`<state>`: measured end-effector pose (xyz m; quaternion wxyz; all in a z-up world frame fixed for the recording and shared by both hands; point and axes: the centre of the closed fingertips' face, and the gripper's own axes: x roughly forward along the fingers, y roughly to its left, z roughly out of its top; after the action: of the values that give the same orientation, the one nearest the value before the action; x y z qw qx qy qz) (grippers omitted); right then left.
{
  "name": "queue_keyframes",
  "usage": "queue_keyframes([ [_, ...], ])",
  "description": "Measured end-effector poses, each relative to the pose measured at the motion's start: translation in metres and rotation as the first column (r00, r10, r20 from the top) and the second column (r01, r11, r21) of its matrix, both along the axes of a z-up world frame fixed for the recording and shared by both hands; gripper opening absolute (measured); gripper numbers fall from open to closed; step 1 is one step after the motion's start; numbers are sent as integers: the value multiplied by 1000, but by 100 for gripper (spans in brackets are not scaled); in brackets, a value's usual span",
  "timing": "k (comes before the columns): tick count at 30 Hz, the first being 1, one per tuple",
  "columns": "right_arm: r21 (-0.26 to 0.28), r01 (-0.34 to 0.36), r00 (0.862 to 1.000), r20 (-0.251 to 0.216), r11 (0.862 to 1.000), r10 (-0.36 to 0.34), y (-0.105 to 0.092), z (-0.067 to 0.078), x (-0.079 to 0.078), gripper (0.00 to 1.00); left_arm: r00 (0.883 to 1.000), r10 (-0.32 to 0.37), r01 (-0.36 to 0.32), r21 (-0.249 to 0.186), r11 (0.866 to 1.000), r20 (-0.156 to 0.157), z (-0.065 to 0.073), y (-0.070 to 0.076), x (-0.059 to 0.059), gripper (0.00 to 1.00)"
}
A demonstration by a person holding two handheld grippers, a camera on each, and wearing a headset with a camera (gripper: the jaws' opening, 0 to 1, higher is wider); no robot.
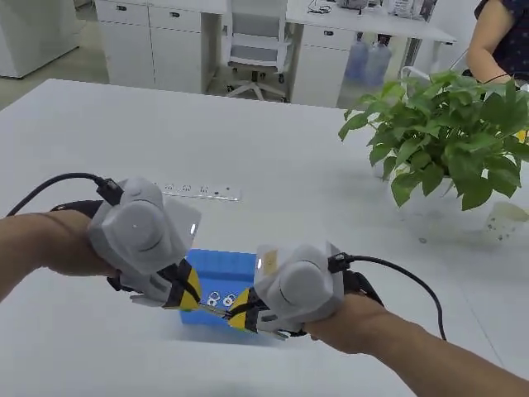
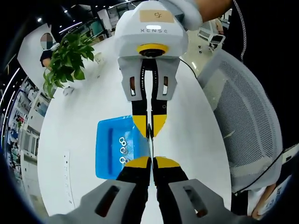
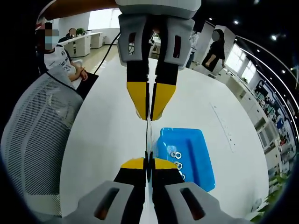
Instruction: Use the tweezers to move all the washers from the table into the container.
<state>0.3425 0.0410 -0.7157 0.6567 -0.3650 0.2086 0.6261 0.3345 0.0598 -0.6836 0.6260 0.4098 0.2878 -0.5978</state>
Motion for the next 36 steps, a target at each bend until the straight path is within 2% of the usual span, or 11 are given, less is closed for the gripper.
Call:
queue_keyframes([
  [5, -26, -8, 1000, -3, 1000, 8, -3, -4, -3, 3, 1000, -2, 2, 5, 1000, 0, -7, 0, -3, 7],
  [8, -50, -11, 1000, 1, 999, 11, -5, -7, -3, 3, 1000, -17, 16, 26, 1000, 15, -11, 1, -3, 7],
  [17, -74, -7, 1000, -5, 997, 7, -10, -12, -4, 3, 999, -25, 24, 57, 998, 23, -19, 5, -3, 7],
  [23, -89, -15, 1000, -2, 996, 15, -11, -13, -7, 3, 1000, -23, 22, 54, 998, 15, -23, 4, -6, 7],
  [29, -79, -11, 1000, -13, 997, 11, -11, -14, -10, 3, 1000, -13, 12, 49, 999, 11, -25, 5, -7, 6],
  [31, -78, -13, 1000, -15, 997, 11, -12, -15, -12, 3, 1000, -5, 5, 39, 999, 0, -27, 4, -8, 6],
  [36, -84, -3, 1000, -23, 996, 1, -15, -19, -15, 3, 1000, 9, -10, 29, 1000, 1, -38, 3, -10, 6],
])
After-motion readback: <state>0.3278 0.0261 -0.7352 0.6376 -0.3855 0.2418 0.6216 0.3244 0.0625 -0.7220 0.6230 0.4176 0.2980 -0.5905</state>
